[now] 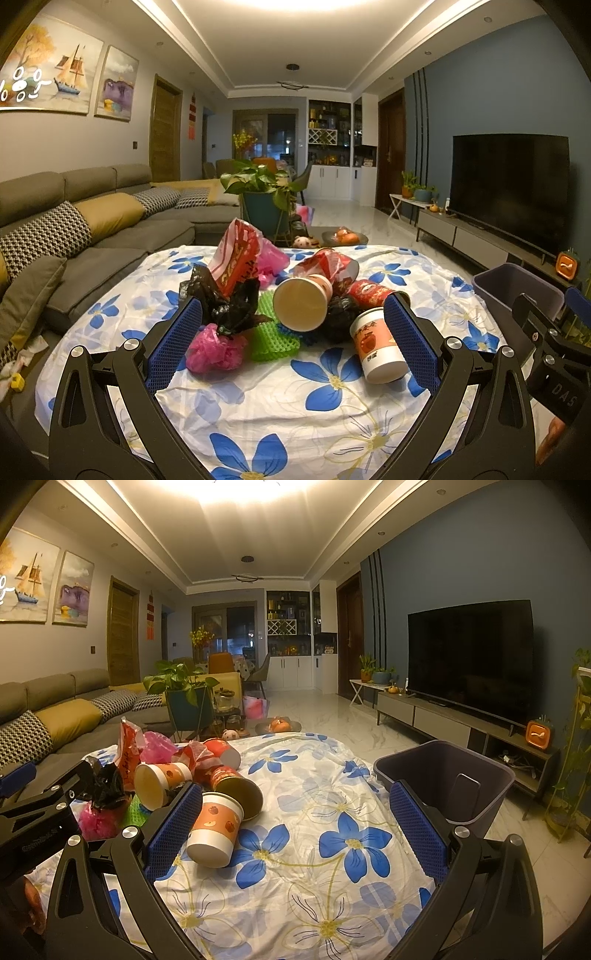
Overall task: Collect trash
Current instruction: 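Grasp the orange paper cup with the right tool while the left tool grasps the pink bag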
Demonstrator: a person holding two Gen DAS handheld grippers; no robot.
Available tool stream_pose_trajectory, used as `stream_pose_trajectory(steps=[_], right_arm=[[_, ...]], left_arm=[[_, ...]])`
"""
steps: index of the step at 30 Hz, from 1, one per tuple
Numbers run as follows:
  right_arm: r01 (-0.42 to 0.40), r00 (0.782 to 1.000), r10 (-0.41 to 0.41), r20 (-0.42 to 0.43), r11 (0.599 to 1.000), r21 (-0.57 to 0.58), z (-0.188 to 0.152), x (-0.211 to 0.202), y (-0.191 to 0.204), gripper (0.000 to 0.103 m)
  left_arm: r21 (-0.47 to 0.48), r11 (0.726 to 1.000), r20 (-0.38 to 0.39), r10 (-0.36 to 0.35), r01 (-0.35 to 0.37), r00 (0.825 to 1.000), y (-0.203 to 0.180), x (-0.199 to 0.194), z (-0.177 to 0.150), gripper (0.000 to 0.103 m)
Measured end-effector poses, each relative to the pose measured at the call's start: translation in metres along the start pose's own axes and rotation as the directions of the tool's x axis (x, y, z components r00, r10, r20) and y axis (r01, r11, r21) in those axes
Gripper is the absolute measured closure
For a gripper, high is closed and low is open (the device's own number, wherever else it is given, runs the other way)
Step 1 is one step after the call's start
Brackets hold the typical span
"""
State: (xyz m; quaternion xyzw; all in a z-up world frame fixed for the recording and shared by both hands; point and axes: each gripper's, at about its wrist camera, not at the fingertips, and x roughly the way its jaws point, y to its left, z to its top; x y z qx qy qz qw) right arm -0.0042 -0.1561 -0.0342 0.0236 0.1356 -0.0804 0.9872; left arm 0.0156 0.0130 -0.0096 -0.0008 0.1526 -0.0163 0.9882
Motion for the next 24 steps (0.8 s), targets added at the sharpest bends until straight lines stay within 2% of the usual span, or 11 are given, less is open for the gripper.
stream_pose_trajectory(steps=[10, 18, 24], right_arm=[[-0.028, 1.000, 0.029, -0.012, 1.000, 0.003, -0.007, 0.017, 0.006, 0.005], [-0.078, 0.997, 0.078, -0.028, 0.997, 0.018, -0.022, 0.047, 0.020, 0.005], [-0.138, 0.987, 0.138, -0.083, 0.990, 0.006, -0.040, 0.084, 0.045, 0.005]], left_arm=[[-0.022, 0.999, -0.029, 0.046, -0.047, 0.999, 0.030, 0.019, -0.014, 0.006], [-0.066, 0.993, -0.030, 0.094, -0.096, 0.995, 0.064, 0.035, -0.027, 0.006], [-0.096, 0.989, -0.038, 0.109, -0.112, 0.993, 0.084, 0.050, -0.034, 0.007]])
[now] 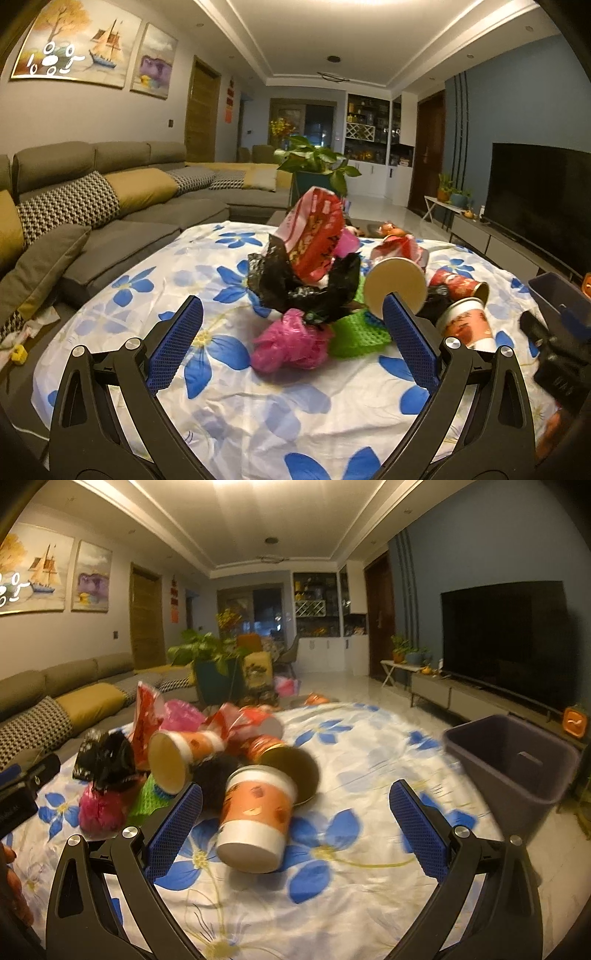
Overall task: Collect trash
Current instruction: 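Grasp the orange paper cup with the right tool while the left tool grasps the pink bag, then carry the cup and pink bag over the grey bin and release both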
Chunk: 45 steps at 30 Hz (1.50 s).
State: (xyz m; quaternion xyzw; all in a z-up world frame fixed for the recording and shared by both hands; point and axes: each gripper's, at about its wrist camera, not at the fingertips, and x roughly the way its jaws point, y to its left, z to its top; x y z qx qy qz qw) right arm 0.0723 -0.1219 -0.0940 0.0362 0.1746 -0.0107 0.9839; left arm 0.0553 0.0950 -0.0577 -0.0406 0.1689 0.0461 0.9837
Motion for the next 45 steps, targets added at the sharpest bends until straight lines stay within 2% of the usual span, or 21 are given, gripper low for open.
stream_pose_trajectory(steps=[7, 13, 15, 21, 24, 29, 31, 34, 38, 42, 45], right_arm=[[-0.028, 0.997, 0.028, -0.075, 1.000, -0.002, -0.011, 0.044, 0.018, 0.011], [-0.041, 0.991, 0.041, -0.130, 0.999, 0.005, -0.018, 0.064, 0.023, 0.015], [-0.046, 0.987, 0.046, -0.154, 0.999, 0.004, -0.022, 0.069, 0.024, 0.025], [-0.063, 0.975, 0.065, -0.214, 0.998, 0.014, -0.032, 0.079, 0.020, 0.041], [-0.071, 0.976, 0.071, -0.208, 0.997, 0.006, -0.033, 0.076, 0.019, 0.042], [-0.078, 0.977, 0.077, -0.199, 0.997, 0.004, -0.031, 0.064, 0.014, 0.043], [-0.077, 0.979, 0.076, -0.187, 0.997, 0.003, -0.031, 0.054, 0.010, 0.043], [-0.075, 0.983, 0.074, -0.167, 0.997, 0.000, -0.028, 0.042, 0.006, 0.043], [-0.071, 0.988, 0.070, -0.140, 0.997, -0.006, -0.023, 0.030, 0.001, 0.043], [-0.070, 0.991, 0.069, -0.111, 0.998, -0.008, -0.017, 0.020, -0.005, 0.043], [-0.067, 0.994, 0.066, -0.092, 0.998, -0.006, -0.015, 0.011, -0.011, 0.043]], left_arm=[[-0.003, 1.000, -0.014, -0.018, 0.018, 1.000, 0.009, 0.020, -0.008, 0.007], [0.003, 0.999, -0.029, -0.050, 0.050, 0.998, 0.010, 0.033, -0.014, 0.007], [0.008, 0.998, -0.050, -0.065, 0.066, 0.997, 0.009, 0.041, -0.017, 0.010], [-0.002, 0.996, -0.113, -0.088, 0.088, 0.990, 0.013, 0.063, -0.024, 0.018], [0.003, 0.995, -0.158, -0.102, 0.104, 0.982, 0.012, 0.074, -0.028, 0.026], [-0.025, 0.990, -0.229, -0.143, 0.141, 0.963, 0.014, 0.089, -0.030, 0.047], [-0.025, 0.987, -0.238, -0.158, 0.157, 0.958, 0.014, 0.090, -0.031, 0.053], [0.003, 0.987, -0.231, -0.158, 0.163, 0.960, 0.008, 0.086, -0.032, 0.060], [0.001, 0.975, -0.237, -0.214, 0.221, 0.948, -0.001, 0.072, -0.030, 0.064], [0.032, 0.957, -0.201, -0.276, 0.288, 0.940, -0.014, 0.048, -0.022, 0.064], [0.043, 0.940, -0.187, -0.325, 0.338, 0.927, -0.021, 0.032, -0.017, 0.064]])
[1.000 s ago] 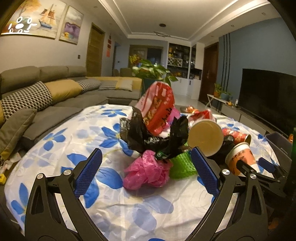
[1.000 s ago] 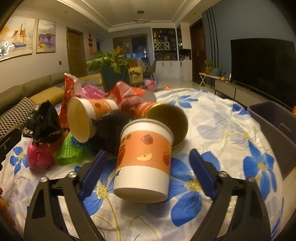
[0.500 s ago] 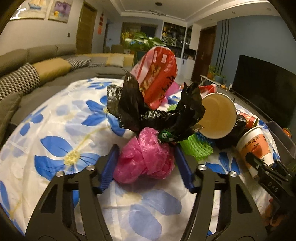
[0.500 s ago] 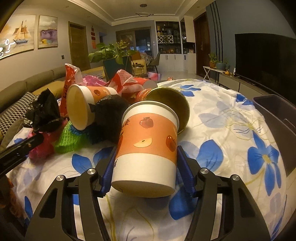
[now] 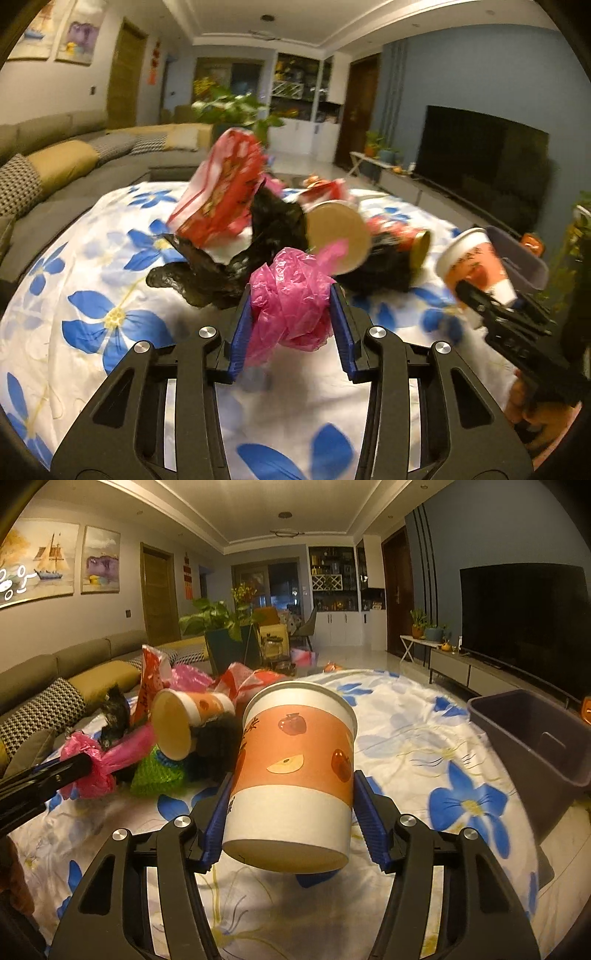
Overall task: Collect trash
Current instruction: 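Carry the cup and pink bag over the grey bin and release both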
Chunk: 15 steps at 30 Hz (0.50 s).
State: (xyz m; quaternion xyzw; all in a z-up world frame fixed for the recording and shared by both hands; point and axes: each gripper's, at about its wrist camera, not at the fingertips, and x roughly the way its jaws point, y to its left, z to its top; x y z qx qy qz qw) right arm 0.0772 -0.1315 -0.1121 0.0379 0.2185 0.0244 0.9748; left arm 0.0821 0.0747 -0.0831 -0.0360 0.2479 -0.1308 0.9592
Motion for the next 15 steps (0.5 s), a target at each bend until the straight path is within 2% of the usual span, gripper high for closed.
stream_pose_trajectory(steps=[6, 11, 15], right_arm=[[0.012, 1.000, -0.012, 0.025, 1.000, 0.005, 0.000, -0.017, -0.013, 0.043], [0.022, 0.999, -0.022, 0.049, 1.000, 0.009, 0.002, -0.029, -0.021, 0.043], [0.030, 0.998, -0.031, 0.063, 0.999, 0.013, 0.004, -0.036, -0.028, 0.043]], left_arm=[[-0.008, 0.998, -0.013, -0.066, 0.066, 0.998, -0.008, -0.012, -0.006, 0.064], [0.019, 0.997, 0.024, -0.082, 0.081, 0.996, -0.022, -0.023, -0.002, 0.064], [0.004, 0.997, 0.030, -0.082, 0.082, 0.996, -0.022, -0.026, 0.003, 0.064]])
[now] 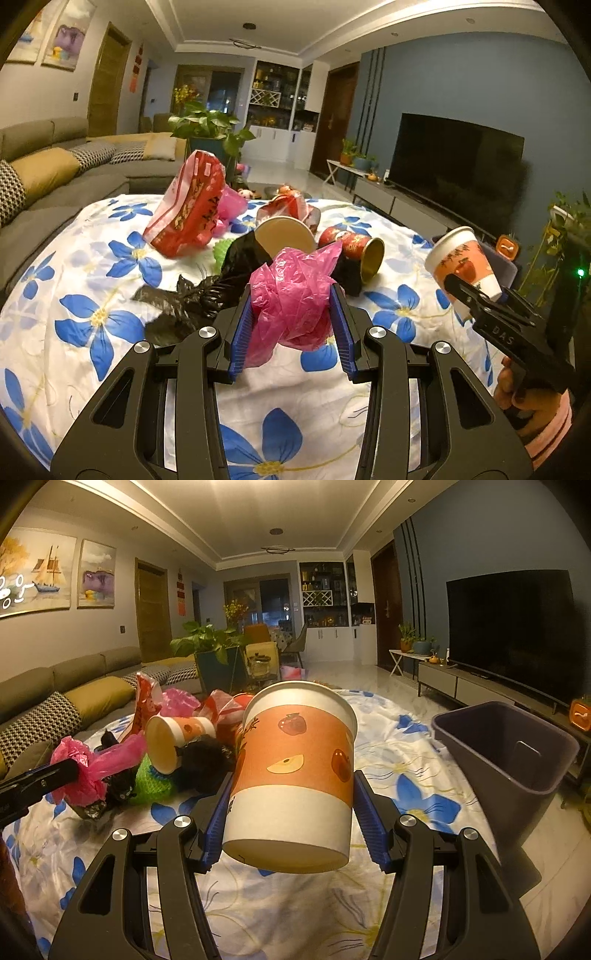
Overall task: Collect trash
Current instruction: 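Carry the cup and pink bag over the grey bin and release both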
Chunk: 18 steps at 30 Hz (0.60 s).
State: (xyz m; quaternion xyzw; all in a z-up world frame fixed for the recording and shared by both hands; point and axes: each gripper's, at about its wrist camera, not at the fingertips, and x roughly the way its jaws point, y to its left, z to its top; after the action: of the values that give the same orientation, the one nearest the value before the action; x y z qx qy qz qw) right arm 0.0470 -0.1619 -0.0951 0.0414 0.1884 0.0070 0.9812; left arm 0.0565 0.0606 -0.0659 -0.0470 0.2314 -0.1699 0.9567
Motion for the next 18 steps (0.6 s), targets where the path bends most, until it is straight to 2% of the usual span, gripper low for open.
stream_pose_trajectory(steps=[8, 12, 14, 18], right_arm=[[0.017, 1.000, -0.017, 0.025, 1.000, -0.001, 0.009, -0.010, -0.016, 0.043], [0.032, 0.999, -0.033, 0.042, 0.999, 0.013, 0.021, -0.018, -0.032, 0.043], [0.048, 0.997, -0.049, 0.058, 0.999, 0.020, 0.026, -0.023, -0.042, 0.043], [0.134, 0.985, -0.137, 0.106, 0.990, 0.030, 0.039, -0.031, -0.070, 0.043]], left_arm=[[0.054, 0.998, 0.025, -0.023, 0.022, 0.999, -0.033, 0.004, 0.027, 0.064], [0.138, 0.990, 0.031, -0.047, 0.043, 0.998, -0.069, 0.014, 0.047, 0.064], [0.174, 0.982, 0.038, -0.080, 0.072, 0.996, -0.090, 0.022, 0.059, 0.064], [0.232, 0.964, 0.067, -0.149, 0.130, 0.987, -0.132, 0.039, 0.072, 0.064]])
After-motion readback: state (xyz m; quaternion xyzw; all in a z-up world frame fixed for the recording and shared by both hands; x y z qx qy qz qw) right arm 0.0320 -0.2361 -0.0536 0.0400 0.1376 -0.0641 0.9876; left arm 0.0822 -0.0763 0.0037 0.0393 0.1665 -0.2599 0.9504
